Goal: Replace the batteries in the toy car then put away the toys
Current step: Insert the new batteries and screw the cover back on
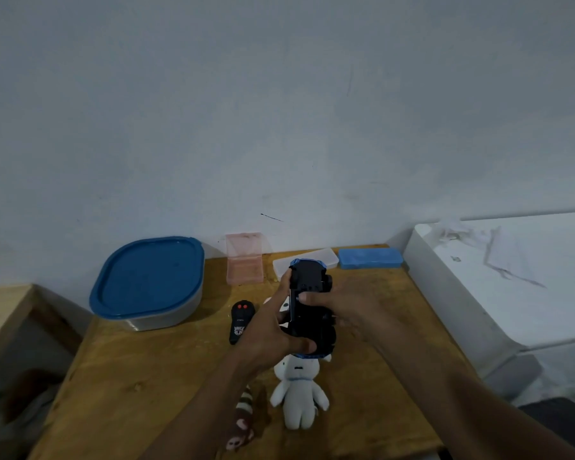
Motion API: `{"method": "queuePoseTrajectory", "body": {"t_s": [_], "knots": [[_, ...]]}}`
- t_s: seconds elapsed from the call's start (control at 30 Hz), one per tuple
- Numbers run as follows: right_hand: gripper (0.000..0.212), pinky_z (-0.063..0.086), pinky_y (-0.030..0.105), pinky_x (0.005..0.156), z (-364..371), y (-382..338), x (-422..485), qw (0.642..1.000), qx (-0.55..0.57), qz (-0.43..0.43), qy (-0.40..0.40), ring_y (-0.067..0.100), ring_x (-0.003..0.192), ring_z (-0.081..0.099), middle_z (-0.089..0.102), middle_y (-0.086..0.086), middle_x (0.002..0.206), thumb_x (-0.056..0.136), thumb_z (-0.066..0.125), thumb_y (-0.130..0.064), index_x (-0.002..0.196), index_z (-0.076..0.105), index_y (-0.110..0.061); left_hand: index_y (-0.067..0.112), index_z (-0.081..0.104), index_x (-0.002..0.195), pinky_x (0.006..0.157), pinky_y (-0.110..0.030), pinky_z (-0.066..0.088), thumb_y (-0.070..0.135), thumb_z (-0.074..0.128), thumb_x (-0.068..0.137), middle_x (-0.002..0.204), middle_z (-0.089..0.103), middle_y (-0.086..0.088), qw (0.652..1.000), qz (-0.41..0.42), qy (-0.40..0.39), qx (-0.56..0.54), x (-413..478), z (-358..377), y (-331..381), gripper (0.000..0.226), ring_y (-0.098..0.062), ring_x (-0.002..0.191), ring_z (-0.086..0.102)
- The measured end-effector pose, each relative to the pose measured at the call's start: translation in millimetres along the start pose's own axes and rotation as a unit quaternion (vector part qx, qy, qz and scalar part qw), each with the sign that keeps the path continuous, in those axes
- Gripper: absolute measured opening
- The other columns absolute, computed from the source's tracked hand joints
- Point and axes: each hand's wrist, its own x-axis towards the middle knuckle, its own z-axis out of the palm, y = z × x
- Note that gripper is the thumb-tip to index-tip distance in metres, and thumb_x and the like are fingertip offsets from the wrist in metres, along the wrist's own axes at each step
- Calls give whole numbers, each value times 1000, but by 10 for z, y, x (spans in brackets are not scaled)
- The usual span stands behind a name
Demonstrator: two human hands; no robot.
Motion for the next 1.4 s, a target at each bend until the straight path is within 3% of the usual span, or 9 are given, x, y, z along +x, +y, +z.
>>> {"method": "queuePoseTrajectory", "body": {"t_s": [0.13, 0.27, 0.47, 0.6, 0.7, 0.9, 1.07, 1.2, 1.4], "knots": [[44, 54, 21, 54, 51, -31, 31, 995, -60, -43, 70, 12, 70, 69, 73, 5, 84, 61, 87, -39, 92, 71, -13, 50, 9, 149, 81, -31, 60, -7, 79, 71, 128, 60, -2, 1000, 5, 16, 4, 35, 29, 16, 119, -18, 108, 64], [41, 60, 37, 71, 20, -32, 52, 998, 30, 5, 61, 24, 80, 71, 73, 10, 89, 60, 90, -19, 93, 69, -5, 62, 12, 137, 78, -28, 60, -7, 79, 71, 125, 61, -1, 1000, 6, 24, 8, 49, 33, -15, 117, -18, 108, 64], [34, 59, 40, 78, -31, 110, 124, 995, 54, 36, 73, 27, 86, 68, 69, 17, 101, 71, 82, -9, 93, 58, 1, 74, 13, 128, 89, -46, 57, -2, 84, 66, 127, 63, 4, 999, -12, 34, 19, 117, 79, -201, 120, -20, 112, 63], [13, 56, 29, 68, -153, 184, 212, 996, 75, 38, 41, 18, 80, 64, 67, 12, 94, 82, 71, -5, 90, 62, -1, 61, 8, 140, 92, -46, 56, -4, 82, 68, 131, 60, 5, 998, -43, 36, -6, 259, 124, -291, 121, -18, 115, 60], [18, 56, 33, 81, -263, 194, 417, 995, 82, 57, 14, 21, 91, 65, 68, 12, 103, 86, 65, -7, 104, 63, -4, 48, 7, 150, 95, -48, 53, -5, 82, 69, 130, 61, 1, 994, -69, 60, -52, 382, 123, -343, 123, -21, 117, 60], [17, 54, 32, 74, -464, 269, 1042, 980, -177, -22, 83, 18, 88, 64, 70, 7, 97, 91, 56, -15, 92, 72, -11, 59, 14, 136, 74, -21, 58, -11, 74, 74, 124, 64, 8, 989, -58, 117, -67, 646, 80, -324, 111, -8, 109, 62], [15, 50, 25, 75, -512, 435, 1518, 927, -360, -68, 77, 15, 88, 64, 71, 4, 97, 90, 62, -19, 95, 74, -13, 73, 21, 124, 87, -28, 56, -8, 76, 73, 123, 67, 12, 984, -58, 153, -64, 831, 105, -377, 111, -10, 115, 62], [10, 54, 33, 77, -463, 542, 1768, 909, -405, -90, 49, 19, 87, 63, 67, 5, 93, 89, 63, -21, 95, 67, -14, 78, 32, 115, 75, -28, 55, -11, 74, 74, 110, 69, 21, 980, -72, 172, -68, 898, 159, -409, 107, -2, 93, 68], [6, 54, 30, 73, -417, 559, 1915, 900, -422, -101, 38, 19, 84, 62, 66, 5, 86, 87, 62, -12, 84, 67, -15, 54, 16, 146, 92, -33, 56, -7, 77, 74, 120, 66, 22, 977, -104, 171, -67, 939, 165, -416, 112, 2, 111, 61]]}}
